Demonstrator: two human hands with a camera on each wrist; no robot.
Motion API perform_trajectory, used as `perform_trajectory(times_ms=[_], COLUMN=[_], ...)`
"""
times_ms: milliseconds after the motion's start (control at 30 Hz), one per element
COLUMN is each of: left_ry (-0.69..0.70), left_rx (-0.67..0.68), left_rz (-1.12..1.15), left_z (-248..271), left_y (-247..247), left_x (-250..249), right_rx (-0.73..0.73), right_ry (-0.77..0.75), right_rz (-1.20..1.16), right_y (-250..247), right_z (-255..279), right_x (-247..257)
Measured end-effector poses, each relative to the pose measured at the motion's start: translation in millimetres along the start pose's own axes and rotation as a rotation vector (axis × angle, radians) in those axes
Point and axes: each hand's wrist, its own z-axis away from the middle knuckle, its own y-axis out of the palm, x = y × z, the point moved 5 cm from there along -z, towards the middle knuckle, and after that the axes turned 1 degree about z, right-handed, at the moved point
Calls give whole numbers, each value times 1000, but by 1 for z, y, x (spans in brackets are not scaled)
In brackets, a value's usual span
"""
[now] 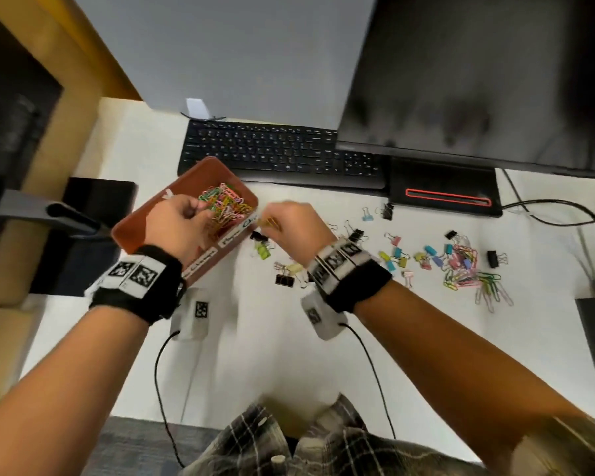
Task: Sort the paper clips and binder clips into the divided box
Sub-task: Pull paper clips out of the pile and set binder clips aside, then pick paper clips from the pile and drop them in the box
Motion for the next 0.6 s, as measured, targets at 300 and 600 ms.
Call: perform_trajectory(times_ms=[300, 600], left_ry=[163, 460], left_rx=[56, 518], left_rz=[-8, 75], left_z=[-4, 87], left_y=[-7, 120], left_x=[-12, -61], right_rx=[-172, -253], right_ry=[48, 333], right_rz=[-245, -13], right_y=[10, -31], right_z=[-34, 160], right_x=[15, -169])
